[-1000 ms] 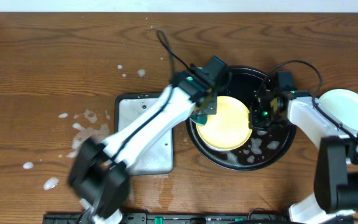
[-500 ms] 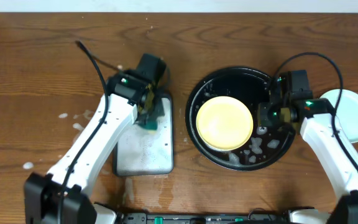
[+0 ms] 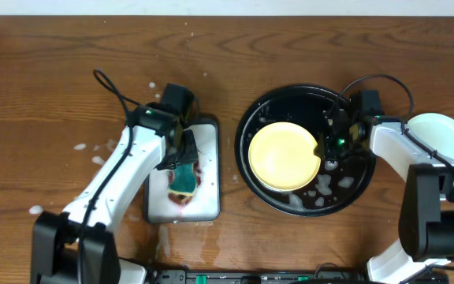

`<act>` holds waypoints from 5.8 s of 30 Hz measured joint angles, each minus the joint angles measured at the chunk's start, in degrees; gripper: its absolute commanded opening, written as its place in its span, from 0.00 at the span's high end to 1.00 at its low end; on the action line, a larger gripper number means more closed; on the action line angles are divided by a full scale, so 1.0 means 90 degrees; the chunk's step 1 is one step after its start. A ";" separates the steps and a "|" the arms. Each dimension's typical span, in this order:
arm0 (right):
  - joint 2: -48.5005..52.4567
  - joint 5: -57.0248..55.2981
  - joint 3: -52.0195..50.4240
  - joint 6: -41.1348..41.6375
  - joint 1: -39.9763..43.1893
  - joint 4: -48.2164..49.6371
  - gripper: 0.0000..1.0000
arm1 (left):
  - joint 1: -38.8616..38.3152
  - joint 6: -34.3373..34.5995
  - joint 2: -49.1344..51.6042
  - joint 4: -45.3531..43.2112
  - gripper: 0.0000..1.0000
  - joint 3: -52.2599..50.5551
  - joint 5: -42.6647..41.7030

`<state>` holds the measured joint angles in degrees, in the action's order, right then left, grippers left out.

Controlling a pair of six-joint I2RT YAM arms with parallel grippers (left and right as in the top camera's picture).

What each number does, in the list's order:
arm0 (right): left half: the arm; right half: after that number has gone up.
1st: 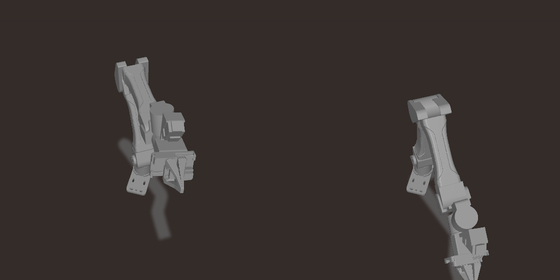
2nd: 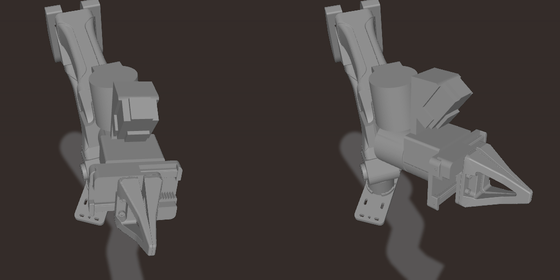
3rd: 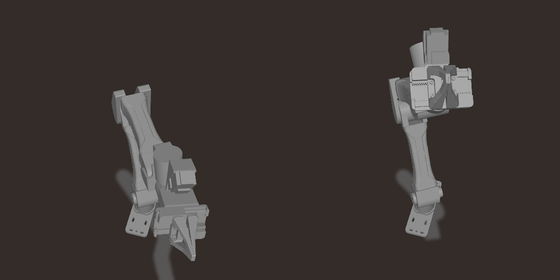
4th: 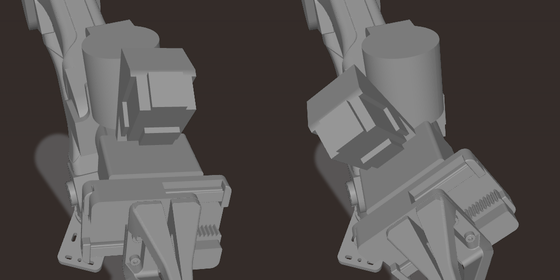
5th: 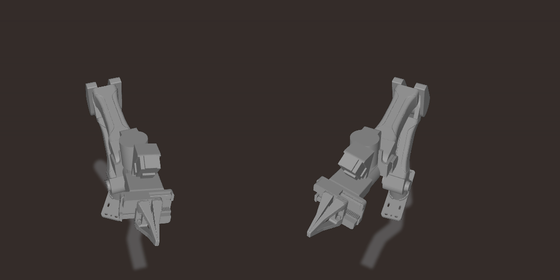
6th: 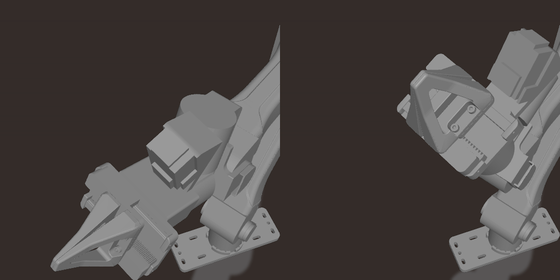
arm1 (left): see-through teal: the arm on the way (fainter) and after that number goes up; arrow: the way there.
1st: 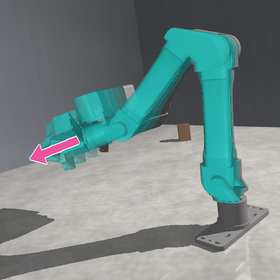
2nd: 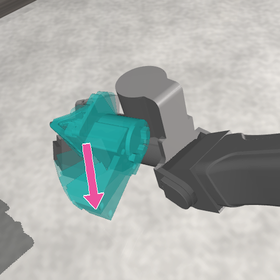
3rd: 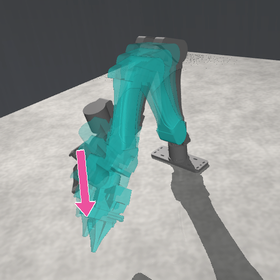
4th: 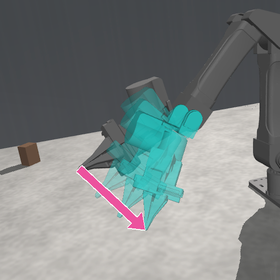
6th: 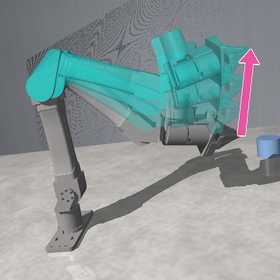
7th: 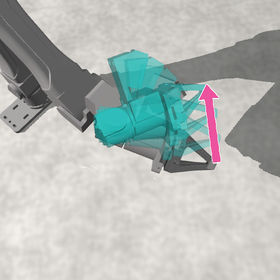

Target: Clean dirty plates on tray and stack at the side

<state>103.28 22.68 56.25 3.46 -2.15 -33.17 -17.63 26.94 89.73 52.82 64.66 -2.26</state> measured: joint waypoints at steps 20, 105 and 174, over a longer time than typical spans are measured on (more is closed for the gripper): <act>-0.3104 -0.3480 -0.0027 0.0459 -0.1268 -0.1195 0.99 | 0.0032 -0.0163 -0.1899 0.0131 0.19 0.0000 -0.0403; -0.3733 -0.7495 -0.0029 0.0665 -0.3478 -0.1059 0.99 | 0.0032 -0.0163 -0.1899 0.0131 0.18 0.0000 -0.0403; -0.8956 0.0100 -0.1413 -0.0151 0.0153 -0.0517 0.01 | 0.0032 -0.0163 -0.1899 0.0138 0.18 0.0002 -0.0406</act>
<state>22.68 23.57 43.53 2.11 -0.78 -37.82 -17.34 25.47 72.64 54.06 64.69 -5.91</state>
